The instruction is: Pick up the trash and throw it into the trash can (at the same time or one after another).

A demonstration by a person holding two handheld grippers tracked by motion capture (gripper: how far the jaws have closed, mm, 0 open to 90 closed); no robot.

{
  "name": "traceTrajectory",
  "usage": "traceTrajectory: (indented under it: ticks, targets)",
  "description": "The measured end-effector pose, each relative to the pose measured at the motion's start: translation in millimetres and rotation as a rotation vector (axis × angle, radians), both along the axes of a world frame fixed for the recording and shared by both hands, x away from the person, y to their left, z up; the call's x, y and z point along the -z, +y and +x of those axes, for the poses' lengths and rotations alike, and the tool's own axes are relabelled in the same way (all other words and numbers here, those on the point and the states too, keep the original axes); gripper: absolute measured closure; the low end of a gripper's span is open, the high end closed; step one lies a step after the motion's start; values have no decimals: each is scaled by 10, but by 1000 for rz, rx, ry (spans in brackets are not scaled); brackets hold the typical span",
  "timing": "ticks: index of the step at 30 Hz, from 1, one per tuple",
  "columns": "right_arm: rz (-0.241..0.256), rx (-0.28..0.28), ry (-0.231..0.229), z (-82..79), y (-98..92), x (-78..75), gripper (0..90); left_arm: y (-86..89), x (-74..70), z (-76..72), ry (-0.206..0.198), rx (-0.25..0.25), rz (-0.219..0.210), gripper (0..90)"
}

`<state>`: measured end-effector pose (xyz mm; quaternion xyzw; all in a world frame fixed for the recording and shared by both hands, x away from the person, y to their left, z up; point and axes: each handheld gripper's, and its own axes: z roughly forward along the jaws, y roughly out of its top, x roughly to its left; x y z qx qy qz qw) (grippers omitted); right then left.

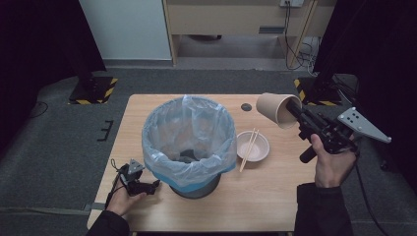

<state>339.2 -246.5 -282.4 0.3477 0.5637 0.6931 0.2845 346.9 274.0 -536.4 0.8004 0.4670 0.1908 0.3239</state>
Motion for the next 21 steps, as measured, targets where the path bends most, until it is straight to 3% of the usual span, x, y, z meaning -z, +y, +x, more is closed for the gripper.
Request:
traceTrajectory:
  ticks: [9, 21]
  targets:
    - [11, -79, -30, -6, 208, -130, 833, 0, 0, 0, 0, 0, 0, 0]
    - [-6, -164, -22, 105, 548, -224, 832, 0, 0, 0, 0, 0, 0, 0]
